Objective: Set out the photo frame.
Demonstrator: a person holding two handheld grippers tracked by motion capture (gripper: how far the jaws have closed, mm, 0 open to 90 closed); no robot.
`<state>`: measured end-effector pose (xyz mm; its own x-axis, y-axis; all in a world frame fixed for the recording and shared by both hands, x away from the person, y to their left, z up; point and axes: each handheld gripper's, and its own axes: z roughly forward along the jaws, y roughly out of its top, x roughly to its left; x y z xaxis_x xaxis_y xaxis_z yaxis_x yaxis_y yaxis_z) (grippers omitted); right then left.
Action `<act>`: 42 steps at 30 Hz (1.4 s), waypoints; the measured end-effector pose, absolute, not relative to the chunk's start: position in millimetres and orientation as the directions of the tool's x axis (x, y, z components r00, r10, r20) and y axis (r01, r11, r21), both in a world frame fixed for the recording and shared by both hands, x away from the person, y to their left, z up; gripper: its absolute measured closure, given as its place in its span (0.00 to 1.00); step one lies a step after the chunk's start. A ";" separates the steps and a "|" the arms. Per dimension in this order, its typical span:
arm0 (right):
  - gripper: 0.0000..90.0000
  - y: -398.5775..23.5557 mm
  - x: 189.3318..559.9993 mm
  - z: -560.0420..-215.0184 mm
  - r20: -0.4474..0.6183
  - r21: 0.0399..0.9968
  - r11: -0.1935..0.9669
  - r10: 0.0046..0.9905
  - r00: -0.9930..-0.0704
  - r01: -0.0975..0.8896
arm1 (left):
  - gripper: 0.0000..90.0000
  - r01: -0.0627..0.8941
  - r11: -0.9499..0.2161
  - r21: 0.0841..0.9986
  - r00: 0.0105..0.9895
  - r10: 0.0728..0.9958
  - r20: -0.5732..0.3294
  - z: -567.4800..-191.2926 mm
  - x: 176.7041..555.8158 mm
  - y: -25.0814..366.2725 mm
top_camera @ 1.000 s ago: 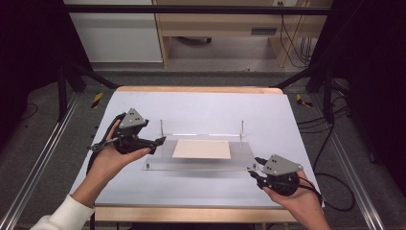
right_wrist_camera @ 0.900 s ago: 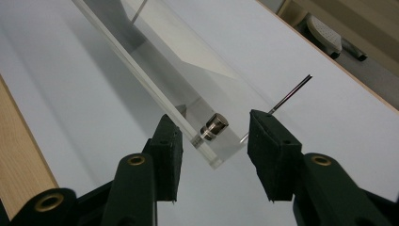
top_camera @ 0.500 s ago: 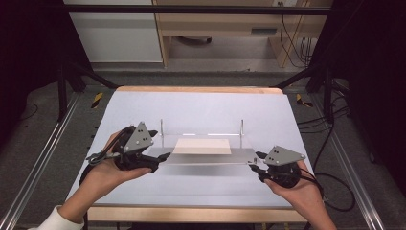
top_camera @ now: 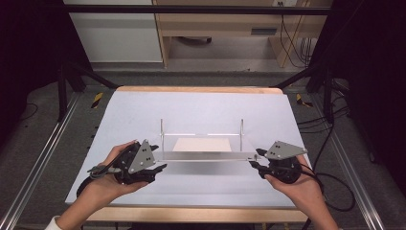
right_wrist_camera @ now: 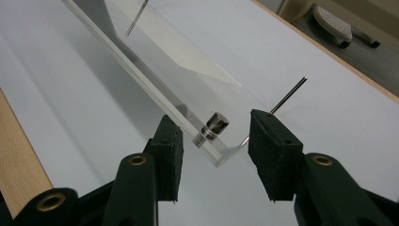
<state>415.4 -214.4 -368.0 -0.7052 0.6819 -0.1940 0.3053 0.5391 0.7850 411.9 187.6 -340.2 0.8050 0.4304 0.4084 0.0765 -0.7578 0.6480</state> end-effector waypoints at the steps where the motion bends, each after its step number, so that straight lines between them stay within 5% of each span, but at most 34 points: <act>1: 0.63 -214.4 415.6 -367.8 -0.192 0.785 0.538 0.683 -0.705 0.308 | 0.47 0.070 -0.760 0.646 0.801 0.429 0.417 -341.5 411.9 187.4; 22: 0.61 -215.6 418.3 -366.7 -0.166 0.784 0.528 0.684 -0.710 0.325 | 0.74 0.062 -0.800 0.597 0.794 0.402 0.456 -359.6 420.5 180.6; 38: 0.56 -215.2 422.8 -368.1 -0.230 0.818 0.519 0.691 -0.685 0.249 | 0.79 0.073 -0.794 0.604 0.769 0.430 0.473 -348.2 427.0 178.2; 42: 0.62 -208.5 425.9 -369.0 -0.267 0.814 0.541 0.673 -0.690 0.213 | 0.79 0.089 -0.787 0.610 0.779 0.437 0.450 -342.6 433.1 179.2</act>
<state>425.9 -208.5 -369.0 -0.6901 0.6727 -0.2667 0.2127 0.5408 0.8138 433.1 179.2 -342.6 0.7792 0.4367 0.4496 0.0888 -0.7871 0.6104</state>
